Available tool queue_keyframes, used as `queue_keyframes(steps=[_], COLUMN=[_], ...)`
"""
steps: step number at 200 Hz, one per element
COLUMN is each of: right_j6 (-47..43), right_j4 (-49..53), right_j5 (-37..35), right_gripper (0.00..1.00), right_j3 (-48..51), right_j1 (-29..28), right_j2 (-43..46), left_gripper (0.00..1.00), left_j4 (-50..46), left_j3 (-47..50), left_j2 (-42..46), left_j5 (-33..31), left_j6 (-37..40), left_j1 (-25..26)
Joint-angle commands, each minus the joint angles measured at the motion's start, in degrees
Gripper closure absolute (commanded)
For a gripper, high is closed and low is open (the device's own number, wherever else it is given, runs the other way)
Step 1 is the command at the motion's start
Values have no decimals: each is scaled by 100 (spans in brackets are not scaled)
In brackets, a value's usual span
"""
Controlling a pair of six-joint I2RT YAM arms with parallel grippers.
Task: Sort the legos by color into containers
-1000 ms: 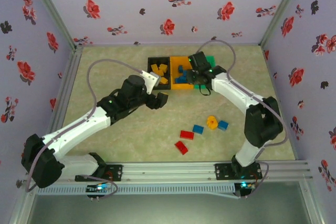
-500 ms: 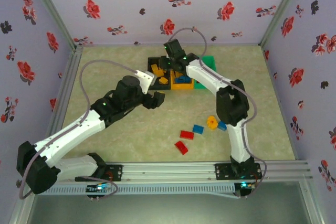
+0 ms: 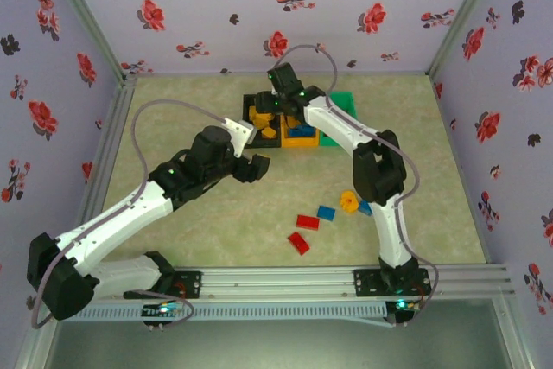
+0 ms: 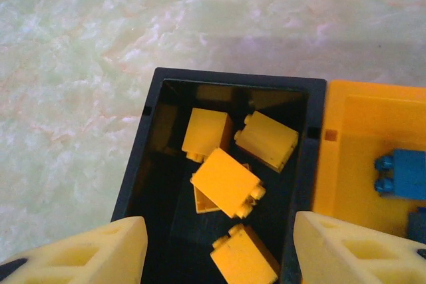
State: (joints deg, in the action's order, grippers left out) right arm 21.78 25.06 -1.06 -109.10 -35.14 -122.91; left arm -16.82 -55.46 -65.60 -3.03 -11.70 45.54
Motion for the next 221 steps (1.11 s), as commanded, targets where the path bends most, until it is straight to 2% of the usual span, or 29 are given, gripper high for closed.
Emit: queue_keyframes(steps=[1,43,87,134,167,179,203,221], right_j6=[-169,-207,-157,-58,116,195,334,388], right_j4=[-126,-312,-276,34,236,198,140,124], right_j5=[-222,-459,-661,-919,-1082,-1090,-1105,-1087], right_gripper=[39,38,36,35,34,33,32,32], right_j3=[332,1460,2948,4376,5013,5173,5304,5306], right_j1=[-2,55,322,640,900,972,1035,1034], right_j2=[605,1555,2812,3988,4488,4669,4846,4874], left_gripper=[17,17,17,20,21,21,18,14], left_j4=[-98,-135,21,-306,-1350,-1668,-2099,-2171], left_j3=[-252,-404,-495,-802,-1507,-1713,-2135,-2292], left_j2=[23,-408,-1189,-2054,-2849,-3080,-3516,-3846], left_j5=[-135,23,401,428,345,87,-349,-416], left_j6=[-33,-186,-192,-239,-1356,-1742,-2550,-3054], left_j1=[34,228,707,1221,1398,1622,2035,2220])
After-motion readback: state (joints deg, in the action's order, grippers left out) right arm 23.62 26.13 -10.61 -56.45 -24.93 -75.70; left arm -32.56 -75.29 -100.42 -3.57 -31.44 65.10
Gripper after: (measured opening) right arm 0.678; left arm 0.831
